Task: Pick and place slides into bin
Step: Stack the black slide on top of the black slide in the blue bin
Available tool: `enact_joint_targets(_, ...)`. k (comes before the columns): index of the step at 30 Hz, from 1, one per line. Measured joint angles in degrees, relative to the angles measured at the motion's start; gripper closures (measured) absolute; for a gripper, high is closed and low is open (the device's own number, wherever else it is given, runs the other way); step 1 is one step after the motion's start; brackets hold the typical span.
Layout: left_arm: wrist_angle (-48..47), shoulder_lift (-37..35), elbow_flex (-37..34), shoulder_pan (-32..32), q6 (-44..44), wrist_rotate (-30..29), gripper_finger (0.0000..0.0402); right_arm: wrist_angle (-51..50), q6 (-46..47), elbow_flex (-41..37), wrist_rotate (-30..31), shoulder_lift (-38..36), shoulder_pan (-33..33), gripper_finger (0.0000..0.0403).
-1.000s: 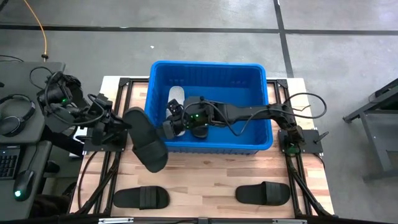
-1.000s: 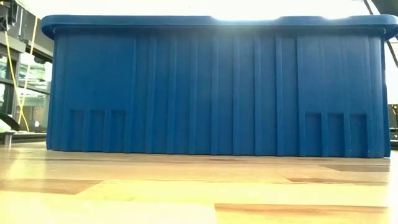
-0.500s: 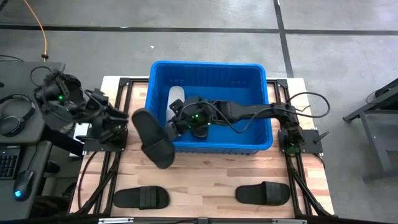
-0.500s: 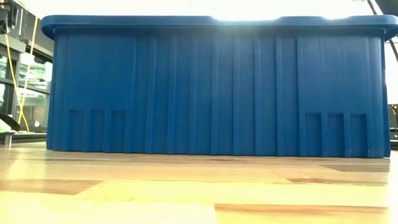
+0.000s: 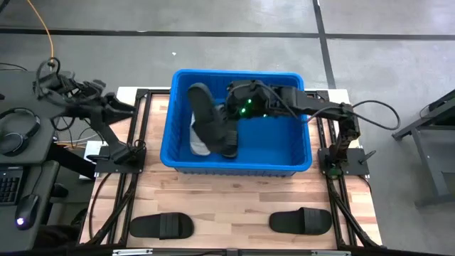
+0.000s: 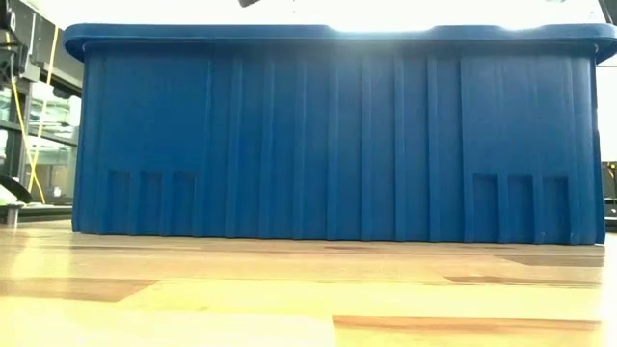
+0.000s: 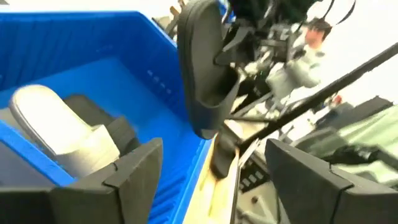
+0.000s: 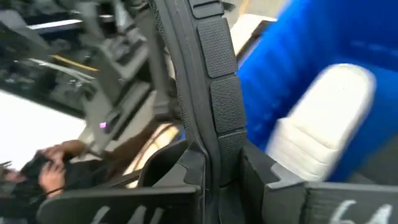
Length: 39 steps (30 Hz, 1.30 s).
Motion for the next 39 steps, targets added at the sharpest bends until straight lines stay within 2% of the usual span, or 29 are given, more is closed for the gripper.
enact_joint_targets(5, 0.5, -3.1, 0.0, 0.0, 0.8, -0.9, 0.0156, -8.2, 0.3, -0.1, -0.4, 0.4, -3.3, 0.0377)
enact_joint_targets(12, 0.5, -3.7, 0.0, 0.0, 1.0, -0.9, 0.0177, -12.8, 0.8, -0.1, -2.5, 1.7, -8.5, 0.0377)
enact_joint_targets(21, 1.4, -3.6, 0.0, 0.0, 1.2, 0.0, 0.0179, -14.2, 1.4, -0.1, -8.3, 8.1, -12.1, 0.0377)
enact_joint_targets(29, 4.7, -3.6, 0.0, 0.0, 5.3, 1.1, 0.0183, -15.7, 1.5, -0.1, -14.4, 11.4, -13.7, 0.0377)
enact_joint_targets(34, 5.5, -3.6, 0.0, 0.0, 6.8, 1.2, 0.0185, -14.4, 0.4, -0.2, -7.4, 9.5, -13.4, 0.0377)
enact_joint_targets(39, 6.4, -3.6, 0.0, 0.0, 8.0, 1.2, 0.0185, 2.7, -6.8, 0.1, -3.9, 4.6, -11.5, 0.0377)
